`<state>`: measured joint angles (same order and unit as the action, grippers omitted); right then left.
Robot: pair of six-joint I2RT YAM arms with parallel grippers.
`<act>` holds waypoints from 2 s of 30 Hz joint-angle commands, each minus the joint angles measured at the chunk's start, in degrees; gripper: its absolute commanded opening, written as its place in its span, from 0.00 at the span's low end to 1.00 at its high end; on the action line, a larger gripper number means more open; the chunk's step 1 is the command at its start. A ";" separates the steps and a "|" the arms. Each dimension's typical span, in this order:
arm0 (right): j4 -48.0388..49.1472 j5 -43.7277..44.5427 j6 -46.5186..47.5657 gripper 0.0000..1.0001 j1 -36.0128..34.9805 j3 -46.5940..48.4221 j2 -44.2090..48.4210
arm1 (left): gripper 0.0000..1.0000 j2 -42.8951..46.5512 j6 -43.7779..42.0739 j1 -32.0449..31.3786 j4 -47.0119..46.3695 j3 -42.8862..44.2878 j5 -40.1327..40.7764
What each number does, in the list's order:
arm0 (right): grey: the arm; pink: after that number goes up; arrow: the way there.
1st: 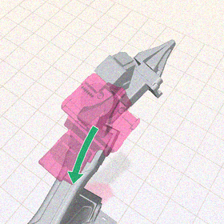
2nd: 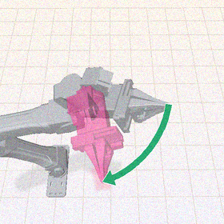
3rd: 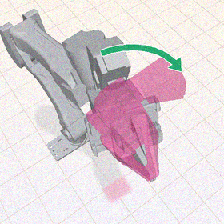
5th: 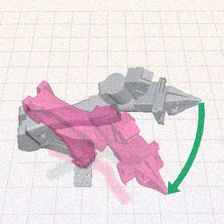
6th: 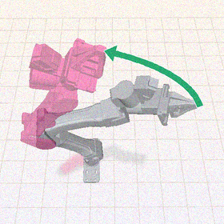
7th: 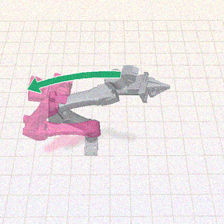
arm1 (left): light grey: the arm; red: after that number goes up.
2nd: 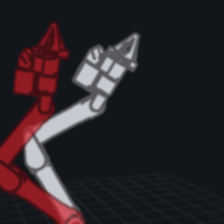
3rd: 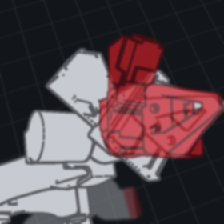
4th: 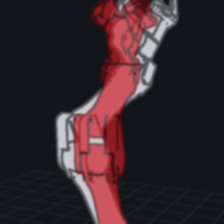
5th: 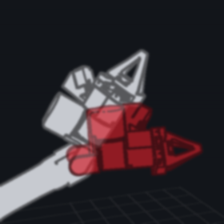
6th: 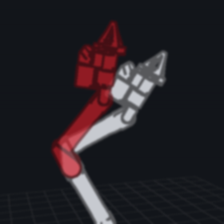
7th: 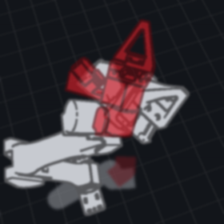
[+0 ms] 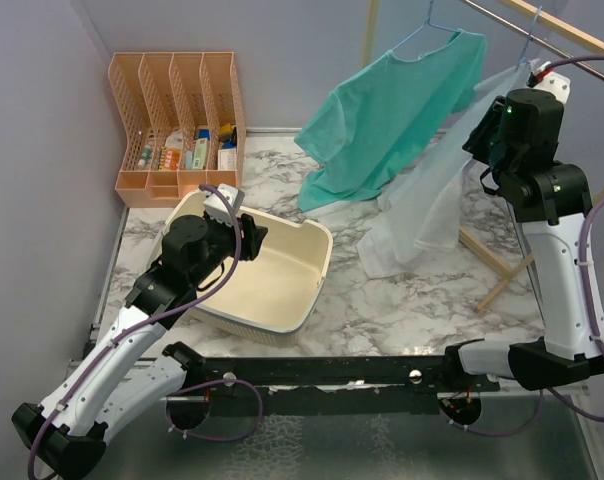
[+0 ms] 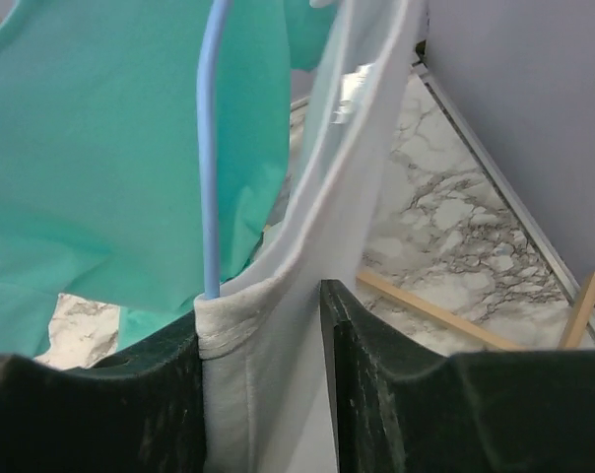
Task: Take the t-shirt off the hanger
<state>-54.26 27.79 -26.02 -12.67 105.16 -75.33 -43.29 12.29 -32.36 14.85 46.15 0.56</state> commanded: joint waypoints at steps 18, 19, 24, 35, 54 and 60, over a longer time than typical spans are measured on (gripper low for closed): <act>13.95 1.15 11.68 0.01 0.36 -2.17 5.44 | 0.52 0.33 0.77 0.45 -1.54 -0.51 -1.18; 15.39 0.93 12.59 0.01 0.36 -2.81 6.05 | 0.52 0.33 0.78 0.53 -1.54 -0.49 -1.25; 18.75 -3.32 14.26 0.01 0.36 -3.29 6.99 | 0.52 0.39 0.94 0.69 -1.62 -0.50 -1.46; 4.60 -2.69 8.81 0.69 0.36 4.32 -0.03 | 0.52 0.43 1.12 0.79 -1.61 -0.51 -2.22; -0.79 0.10 10.12 0.07 0.36 13.77 -4.10 | 0.52 0.62 1.71 1.44 -2.09 -0.57 -4.10; -0.83 -0.18 10.46 0.11 0.37 12.83 -4.32 | 0.52 0.32 2.09 1.83 -2.16 -0.63 -4.76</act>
<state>-53.43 26.41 -16.34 -12.62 117.91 -79.55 -43.29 13.50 -31.05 14.57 46.15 -2.37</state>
